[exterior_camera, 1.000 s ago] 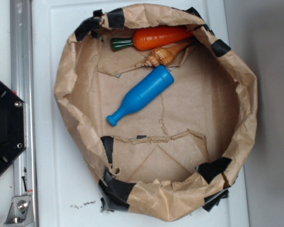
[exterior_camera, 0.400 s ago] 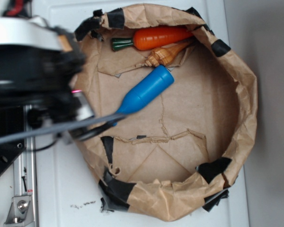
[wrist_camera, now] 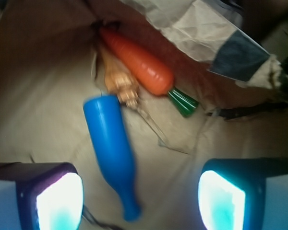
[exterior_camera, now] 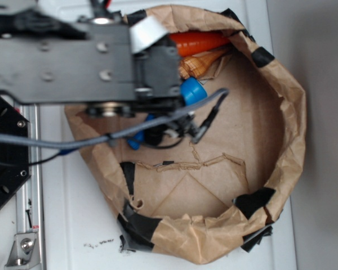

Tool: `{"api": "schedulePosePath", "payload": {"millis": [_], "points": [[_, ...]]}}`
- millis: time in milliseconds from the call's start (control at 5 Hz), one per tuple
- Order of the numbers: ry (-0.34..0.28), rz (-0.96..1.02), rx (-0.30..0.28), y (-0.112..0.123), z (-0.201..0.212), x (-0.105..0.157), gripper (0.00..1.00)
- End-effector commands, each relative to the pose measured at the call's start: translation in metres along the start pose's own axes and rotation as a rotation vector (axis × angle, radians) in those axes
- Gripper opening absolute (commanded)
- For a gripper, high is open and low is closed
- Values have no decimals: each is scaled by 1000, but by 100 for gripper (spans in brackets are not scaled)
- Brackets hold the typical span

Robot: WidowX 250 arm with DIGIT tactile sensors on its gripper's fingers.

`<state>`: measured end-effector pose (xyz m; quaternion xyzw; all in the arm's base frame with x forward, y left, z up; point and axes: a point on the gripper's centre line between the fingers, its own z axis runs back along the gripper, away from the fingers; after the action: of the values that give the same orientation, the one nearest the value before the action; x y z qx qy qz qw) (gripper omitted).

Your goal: Grab the blue bottle.

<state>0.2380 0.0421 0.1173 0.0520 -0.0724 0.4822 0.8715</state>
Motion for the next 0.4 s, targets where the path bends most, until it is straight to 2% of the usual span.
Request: {"api": "schedulePosePath", "payload": {"millis": [0, 200], "points": [[28, -46, -19, -12, -48, 1, 100], [58, -182, 32, 1, -81, 3, 100]]}}
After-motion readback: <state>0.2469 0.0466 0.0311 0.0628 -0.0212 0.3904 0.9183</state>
